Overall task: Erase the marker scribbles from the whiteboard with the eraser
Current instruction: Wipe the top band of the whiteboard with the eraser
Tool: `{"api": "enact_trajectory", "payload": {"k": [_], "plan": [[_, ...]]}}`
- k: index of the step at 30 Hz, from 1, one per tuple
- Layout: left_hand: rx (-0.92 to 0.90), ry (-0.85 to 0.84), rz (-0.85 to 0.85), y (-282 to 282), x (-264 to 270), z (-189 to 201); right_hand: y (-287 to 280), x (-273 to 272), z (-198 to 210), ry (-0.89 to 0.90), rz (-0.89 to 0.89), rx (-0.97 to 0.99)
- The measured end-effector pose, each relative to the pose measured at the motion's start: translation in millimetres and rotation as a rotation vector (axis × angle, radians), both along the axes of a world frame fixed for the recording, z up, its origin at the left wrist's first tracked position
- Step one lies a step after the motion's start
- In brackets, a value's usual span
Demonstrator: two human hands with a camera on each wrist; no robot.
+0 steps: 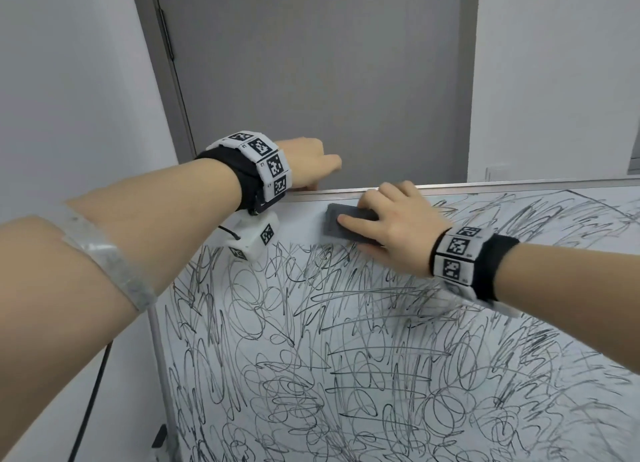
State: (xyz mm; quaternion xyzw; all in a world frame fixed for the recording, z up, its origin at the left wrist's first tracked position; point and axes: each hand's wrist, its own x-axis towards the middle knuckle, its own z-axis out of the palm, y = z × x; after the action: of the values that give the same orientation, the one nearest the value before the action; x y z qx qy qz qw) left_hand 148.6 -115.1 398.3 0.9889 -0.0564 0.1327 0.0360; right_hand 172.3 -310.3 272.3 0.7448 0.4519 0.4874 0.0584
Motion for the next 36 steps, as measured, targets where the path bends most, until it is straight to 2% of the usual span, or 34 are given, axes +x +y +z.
{"api": "enact_trajectory", "payload": {"k": [3,5,11,13,23,31,36], "plan": [[0.014,0.022,-0.014,-4,-3,3,31,-7,0,0.011,-0.018,0.056],[0.065,0.013,-0.01,-2,-3,4,29,-9,6,0.027,-0.038,0.059],[0.089,-0.024,0.0,2,-2,1,-62,4,13,-0.025,-0.075,0.013],[0.117,-0.043,0.003,1,-2,0,-77,4,12,-0.017,-0.093,0.012],[0.227,-0.011,0.027,-11,-7,6,-5,-3,2,0.007,-0.044,0.03],[0.274,-0.028,0.072,-20,-13,4,-107,8,-3,0.025,-0.095,0.074],[0.152,0.041,0.053,-40,-6,5,-88,8,-5,0.023,-0.083,0.062]]}}
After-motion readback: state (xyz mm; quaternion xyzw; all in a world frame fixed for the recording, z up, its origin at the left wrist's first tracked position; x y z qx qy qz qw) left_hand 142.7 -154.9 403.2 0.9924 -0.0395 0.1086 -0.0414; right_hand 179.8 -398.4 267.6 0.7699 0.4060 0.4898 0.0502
